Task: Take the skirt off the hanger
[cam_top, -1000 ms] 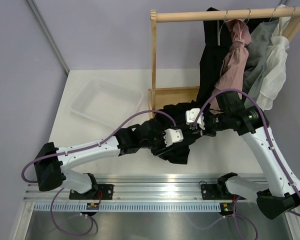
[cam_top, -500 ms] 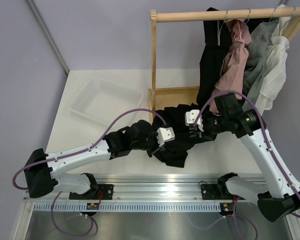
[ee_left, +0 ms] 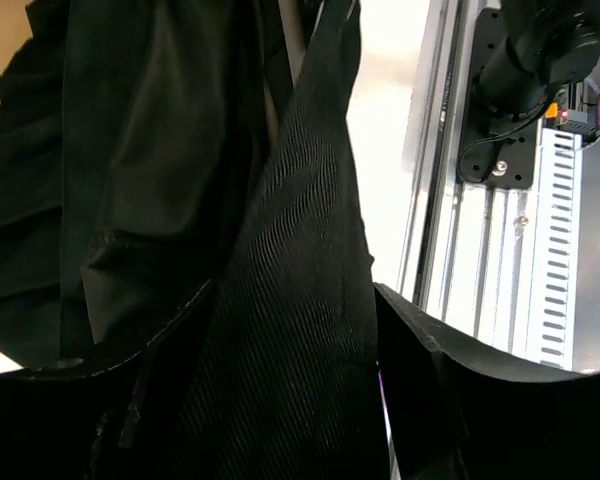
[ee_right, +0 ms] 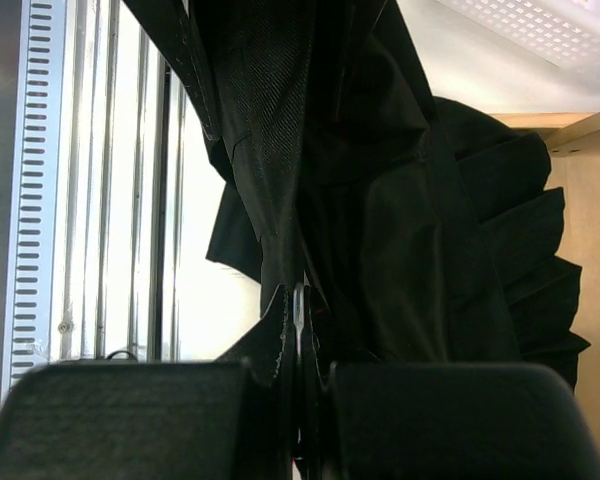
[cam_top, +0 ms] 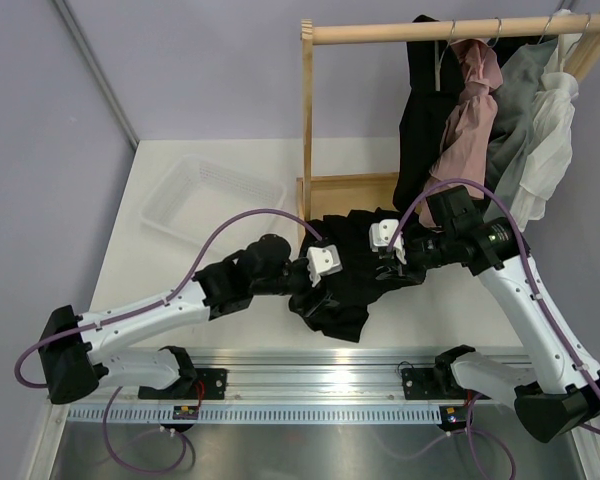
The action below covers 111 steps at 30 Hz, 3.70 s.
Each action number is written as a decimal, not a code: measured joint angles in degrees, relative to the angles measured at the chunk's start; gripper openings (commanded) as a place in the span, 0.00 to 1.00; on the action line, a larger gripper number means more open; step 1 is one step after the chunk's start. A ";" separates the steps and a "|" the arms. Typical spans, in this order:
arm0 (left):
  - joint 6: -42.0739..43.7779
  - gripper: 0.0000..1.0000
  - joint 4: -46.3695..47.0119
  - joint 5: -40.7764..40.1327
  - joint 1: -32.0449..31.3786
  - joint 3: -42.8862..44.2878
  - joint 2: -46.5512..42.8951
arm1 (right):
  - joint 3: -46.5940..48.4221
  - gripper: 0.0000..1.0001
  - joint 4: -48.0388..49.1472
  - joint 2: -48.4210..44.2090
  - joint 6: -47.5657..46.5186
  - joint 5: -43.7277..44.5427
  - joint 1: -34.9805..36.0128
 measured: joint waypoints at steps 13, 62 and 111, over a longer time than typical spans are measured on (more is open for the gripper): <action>2.49 0.00 -2.03 3.37 0.17 2.73 2.89 | -0.02 0.00 -0.59 0.33 -0.04 -0.15 0.02; -1.70 0.00 -11.04 -7.63 0.33 -11.67 -18.51 | -6.40 0.47 9.20 5.75 -11.37 -3.65 -2.27; -4.44 0.00 -9.20 -13.35 0.57 -12.52 -26.40 | -25.03 0.00 15.58 -8.79 -7.82 -3.34 -2.16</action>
